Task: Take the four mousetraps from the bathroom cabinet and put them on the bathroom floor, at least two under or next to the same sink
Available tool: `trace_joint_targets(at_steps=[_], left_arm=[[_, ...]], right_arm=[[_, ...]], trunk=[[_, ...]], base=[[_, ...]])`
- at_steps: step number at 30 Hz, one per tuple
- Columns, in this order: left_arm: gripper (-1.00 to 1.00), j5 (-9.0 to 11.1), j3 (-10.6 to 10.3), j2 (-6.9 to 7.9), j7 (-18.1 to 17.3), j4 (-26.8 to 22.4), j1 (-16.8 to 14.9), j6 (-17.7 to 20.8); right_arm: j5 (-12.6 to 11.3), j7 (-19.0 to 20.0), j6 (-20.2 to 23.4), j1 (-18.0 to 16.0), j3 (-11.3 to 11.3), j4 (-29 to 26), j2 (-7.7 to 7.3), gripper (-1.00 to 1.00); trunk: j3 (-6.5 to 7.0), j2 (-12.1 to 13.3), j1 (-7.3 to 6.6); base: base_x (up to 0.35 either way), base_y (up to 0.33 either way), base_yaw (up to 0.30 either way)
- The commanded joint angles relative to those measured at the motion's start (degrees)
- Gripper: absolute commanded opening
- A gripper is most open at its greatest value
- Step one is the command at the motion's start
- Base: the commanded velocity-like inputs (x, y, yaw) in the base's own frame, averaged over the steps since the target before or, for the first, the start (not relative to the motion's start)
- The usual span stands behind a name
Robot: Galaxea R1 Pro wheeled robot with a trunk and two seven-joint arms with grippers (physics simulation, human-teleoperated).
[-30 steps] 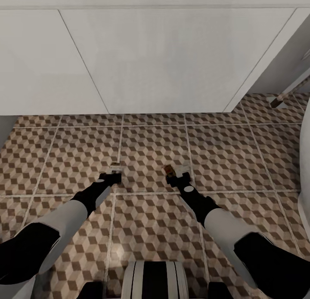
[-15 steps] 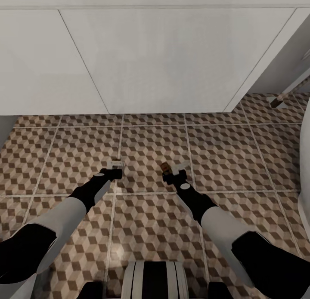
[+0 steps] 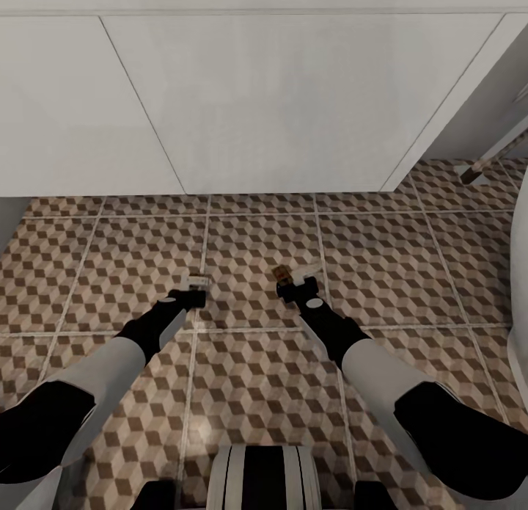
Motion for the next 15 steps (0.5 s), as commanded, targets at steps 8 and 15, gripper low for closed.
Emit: trace_joint_targets(at_steps=[8, 15], left_arm=[[-1.00, 0.36, -0.67, 0.63, 0.35, -3.92, -0.01, -0.39], [-1.00, 0.36, -0.70, 0.75, 0.34, -4.34, -0.01, -0.40]], right_arm=[[-0.81, -0.36, 0.07, -0.16, 0.44, -0.10, -0.63, -1.00], [-0.81, -0.36, 0.02, -0.16, 0.40, -0.12, -1.30, -1.00]], trunk=[[-0.03, -0.01, -0.01], [-0.03, -0.01, -0.01]], base=[[0.000, 0.000, 0.000], [0.000, 0.000, 0.000]])
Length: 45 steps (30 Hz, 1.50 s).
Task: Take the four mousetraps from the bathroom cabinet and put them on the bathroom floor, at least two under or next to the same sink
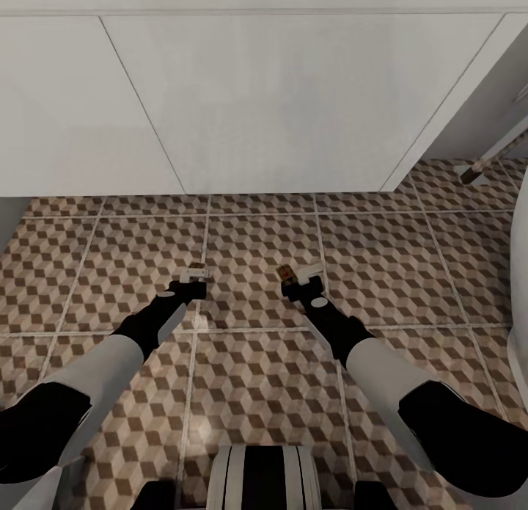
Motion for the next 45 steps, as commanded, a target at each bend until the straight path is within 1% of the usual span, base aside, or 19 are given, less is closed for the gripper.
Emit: trace_joint_targets(at_steps=[1, 15, 45], left_arm=[[-1.00, 0.35, -0.47, 0.08, 0.45, -0.19, -0.01, 0.30], [-1.00, 0.35, -0.64, 0.34, 0.43, -0.26, -0.01, 0.13], [-1.00, 0.35, -0.55, 0.35, 0.46, -0.33, -0.01, 0.13]], right_arm=[[-0.80, -0.35, 0.16, -0.04, 0.48, -0.07, -0.06, -1.00], [-0.82, -0.35, 0.07, -0.04, 0.47, -0.03, -0.09, -1.00], [-0.89, -0.35, 0.06, -0.04, 0.47, 0.00, -0.01, -1.00]], trunk=[[-0.03, -0.01, -0.01], [-0.03, -0.01, -0.01], [-6.68, -0.41, 0.77]], base=[[0.000, 0.000, 0.000], [0.000, 0.000, 0.000], [0.000, 0.000, 0.000]])
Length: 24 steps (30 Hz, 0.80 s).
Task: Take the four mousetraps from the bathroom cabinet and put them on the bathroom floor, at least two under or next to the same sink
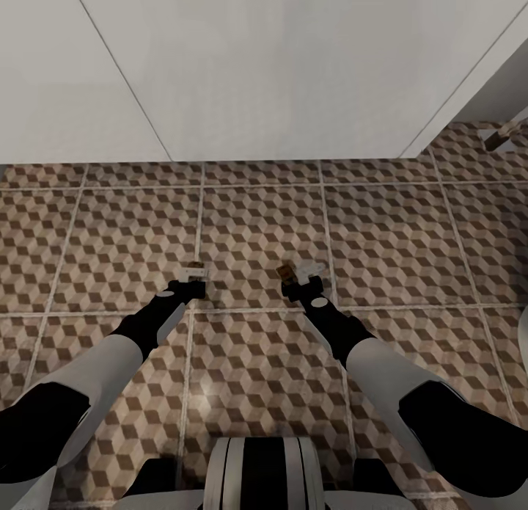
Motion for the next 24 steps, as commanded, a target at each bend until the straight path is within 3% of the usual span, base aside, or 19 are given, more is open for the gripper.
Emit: trace_joint_targets(at_steps=[1, 7, 14, 24], left_arm=[[-1.00, 0.38, -0.49, 0.08, 0.45, -0.15, -0.01, 0.30], [-1.00, 0.38, -0.50, 0.13, 0.49, -1.00, -0.01, 0.31], [-1.00, 0.39, -0.60, 2.46, 0.62, -11.83, -0.01, 2.95], [-1.00, 0.38, -0.57, 3.35, 0.79, -12.86, 0.03, 3.88]], right_arm=[[-0.79, -0.35, 0.15, -0.04, 0.48, -0.06, -0.03, -1.00], [-0.78, -0.35, 0.14, -0.04, 0.46, -0.17, -0.03, -1.00], [-0.71, -0.53, 0.58, -0.56, 0.43, -2.87, 0.47, -1.00], [-0.70, -0.64, 3.25, -2.29, 0.48, -4.41, 0.72, -1.00]], trunk=[[-0.03, -0.01, -0.01], [-0.03, -0.01, -0.01], [-0.03, -0.01, -0.01], [-0.03, -0.01, -0.01]], base=[[0.000, 0.000, 0.000], [0.000, 0.000, 0.000], [0.000, 0.000, 0.000], [0.000, 0.000, 0.000]])
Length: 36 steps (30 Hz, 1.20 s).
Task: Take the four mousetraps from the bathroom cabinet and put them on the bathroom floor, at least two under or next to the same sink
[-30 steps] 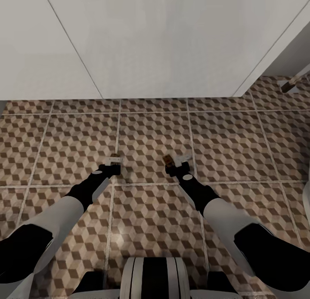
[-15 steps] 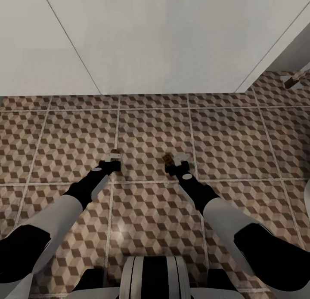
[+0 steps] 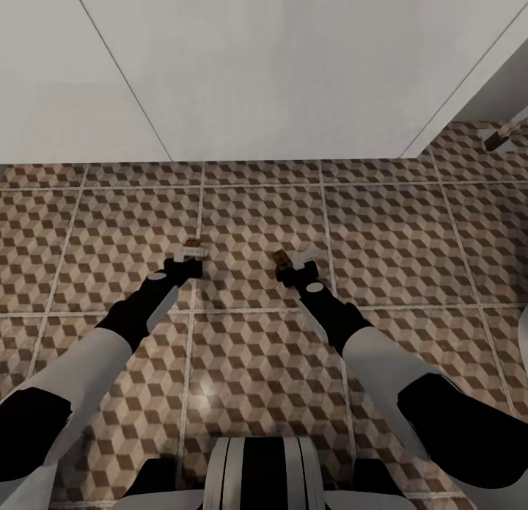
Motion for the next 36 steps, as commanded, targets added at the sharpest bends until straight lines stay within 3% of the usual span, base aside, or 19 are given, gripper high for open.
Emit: trace_joint_targets(at_steps=[1, 4, 8, 11, 21, 36], left_arm=[[-1.00, 0.42, -0.40, 0.16, 0.59, 0.46, -0.02, -0.03], [-1.00, 0.42, -0.21, -0.14, 0.92, 4.11, 0.00, -3.04], [-1.00, 0.40, 0.01, -2.82, 5.16, 12.80, -0.04, -12.37], [-1.00, 0.39, 0.06, -3.47, 7.33, 14.81, -0.07, -14.98], [-1.00, 0.35, -0.62, -3.66, 8.03, 10.85, -0.08, -15.93], [-1.00, 0.34, -0.80, -3.44, 8.25, 10.07, -0.08, -15.84]], right_arm=[[-0.80, -0.40, 0.27, -0.07, 0.48, 0.14, -0.06, -1.00], [-0.82, -0.27, 0.28, -0.13, 0.48, 0.84, -0.08, -1.00], [-0.88, -0.16, 0.20, -0.16, 0.48, 1.88, -0.09, -1.00], [-0.89, -0.14, 0.14, -0.16, 0.48, 2.82, -0.09, -1.00], [-0.89, -0.14, -0.19, -0.16, 0.48, 3.37, -0.09, -1.00], [-0.88, -0.14, -2.25, -0.16, 0.49, 3.38, -0.43, -1.00]], trunk=[[-0.03, -0.01, -0.01], [-0.03, -0.01, -0.01], [-0.03, -0.01, -0.01], [-0.03, -0.01, -0.01], [-0.03, -0.01, -0.01], [-0.03, -0.01, -0.01]], base=[[0.000, 0.000, 0.000], [0.000, 0.000, 0.000], [0.000, 0.000, 0.000], [0.000, 0.000, 0.000], [0.000, 0.000, 0.000], [0.000, 0.000, 0.000]])
